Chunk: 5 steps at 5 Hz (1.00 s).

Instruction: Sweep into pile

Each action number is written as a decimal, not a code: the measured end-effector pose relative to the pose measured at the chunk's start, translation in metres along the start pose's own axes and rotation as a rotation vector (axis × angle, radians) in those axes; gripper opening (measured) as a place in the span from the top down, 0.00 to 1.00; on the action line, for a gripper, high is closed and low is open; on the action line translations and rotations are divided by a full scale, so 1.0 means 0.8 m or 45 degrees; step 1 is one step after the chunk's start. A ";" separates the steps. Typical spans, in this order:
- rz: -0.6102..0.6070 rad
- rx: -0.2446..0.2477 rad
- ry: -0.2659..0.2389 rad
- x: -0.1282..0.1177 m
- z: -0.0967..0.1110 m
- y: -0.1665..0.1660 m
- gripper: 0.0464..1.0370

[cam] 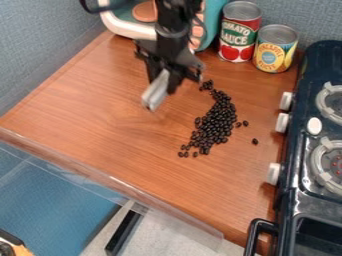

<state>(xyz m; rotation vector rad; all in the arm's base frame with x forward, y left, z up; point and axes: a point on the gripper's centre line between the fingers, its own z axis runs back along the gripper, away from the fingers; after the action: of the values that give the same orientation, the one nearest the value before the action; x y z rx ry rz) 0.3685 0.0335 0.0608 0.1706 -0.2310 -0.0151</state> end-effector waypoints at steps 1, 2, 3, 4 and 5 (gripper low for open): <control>-0.011 0.044 0.089 0.010 -0.025 0.015 0.66; -0.141 0.083 0.133 0.025 -0.050 0.020 0.66; -0.369 0.084 0.205 0.039 -0.060 0.022 0.66; -0.470 0.060 0.212 0.049 -0.062 0.018 0.66; -0.535 0.010 0.205 0.053 -0.057 0.008 0.66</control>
<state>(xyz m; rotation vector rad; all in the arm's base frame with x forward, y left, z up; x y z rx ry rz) 0.4201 0.0458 0.0275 0.2249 -0.0316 -0.4163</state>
